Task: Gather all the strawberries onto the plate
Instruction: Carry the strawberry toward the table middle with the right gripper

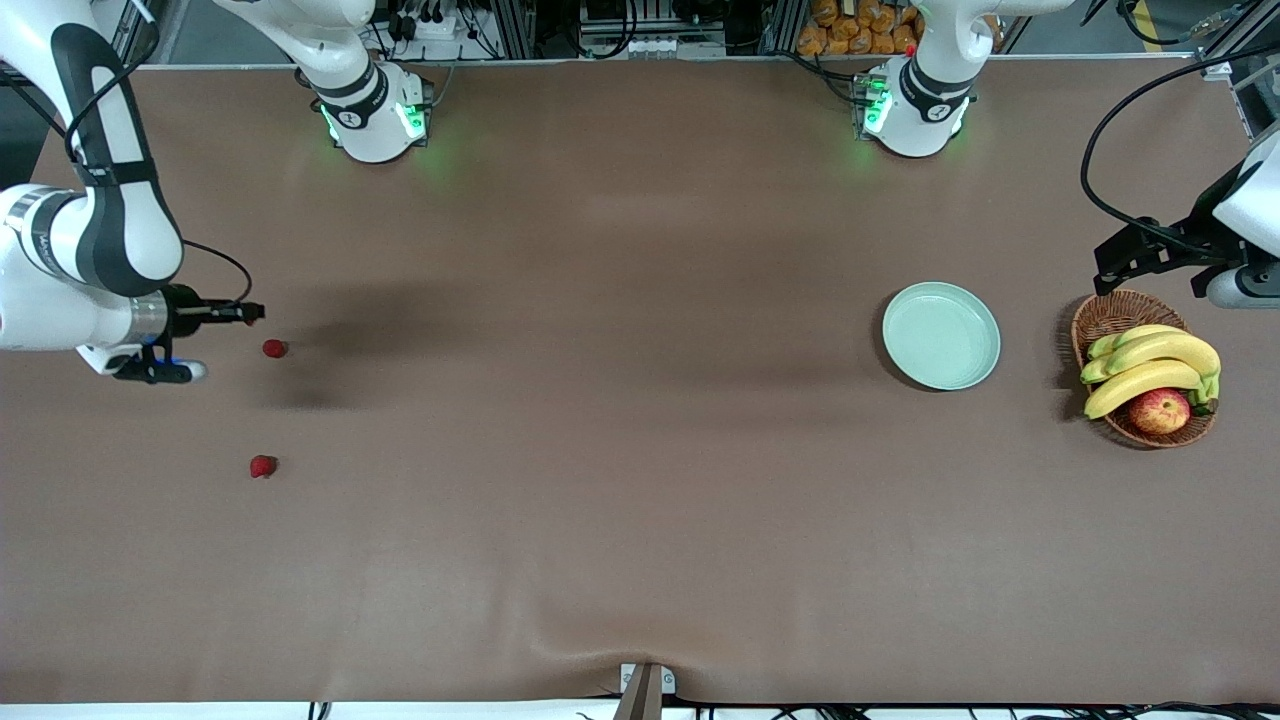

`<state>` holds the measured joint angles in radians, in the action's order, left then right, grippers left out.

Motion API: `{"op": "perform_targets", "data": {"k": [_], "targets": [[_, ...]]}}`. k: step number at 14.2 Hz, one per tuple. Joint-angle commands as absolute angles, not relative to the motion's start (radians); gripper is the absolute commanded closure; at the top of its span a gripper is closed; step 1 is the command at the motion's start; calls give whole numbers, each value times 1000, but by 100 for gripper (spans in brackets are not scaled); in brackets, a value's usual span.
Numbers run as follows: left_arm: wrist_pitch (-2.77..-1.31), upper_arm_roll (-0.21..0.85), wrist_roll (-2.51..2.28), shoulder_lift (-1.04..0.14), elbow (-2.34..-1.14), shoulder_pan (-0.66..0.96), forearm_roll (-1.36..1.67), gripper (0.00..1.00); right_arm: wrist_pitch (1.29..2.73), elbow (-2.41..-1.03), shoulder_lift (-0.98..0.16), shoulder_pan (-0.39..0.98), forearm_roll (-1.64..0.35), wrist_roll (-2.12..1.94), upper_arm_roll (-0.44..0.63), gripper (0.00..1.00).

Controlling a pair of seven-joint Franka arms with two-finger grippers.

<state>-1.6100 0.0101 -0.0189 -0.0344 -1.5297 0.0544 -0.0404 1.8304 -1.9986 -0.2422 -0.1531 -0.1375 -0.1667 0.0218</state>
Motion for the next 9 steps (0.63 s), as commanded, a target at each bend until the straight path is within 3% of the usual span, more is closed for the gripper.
{"op": "perform_targets", "data": {"k": [1,4,9], "targets": [[-1598,11,5,-40,-1520,49,-15,0,1818,-1881,-336,-94,-237,-114,28,100],[-1600,11,5,-51,-1517,48,6,0,1867,-1813,-400,10,-352,35,29,100],[-1601,11,5,-64,-1514,48,28,0,2098,-1769,-514,253,-504,378,28,100]]}}
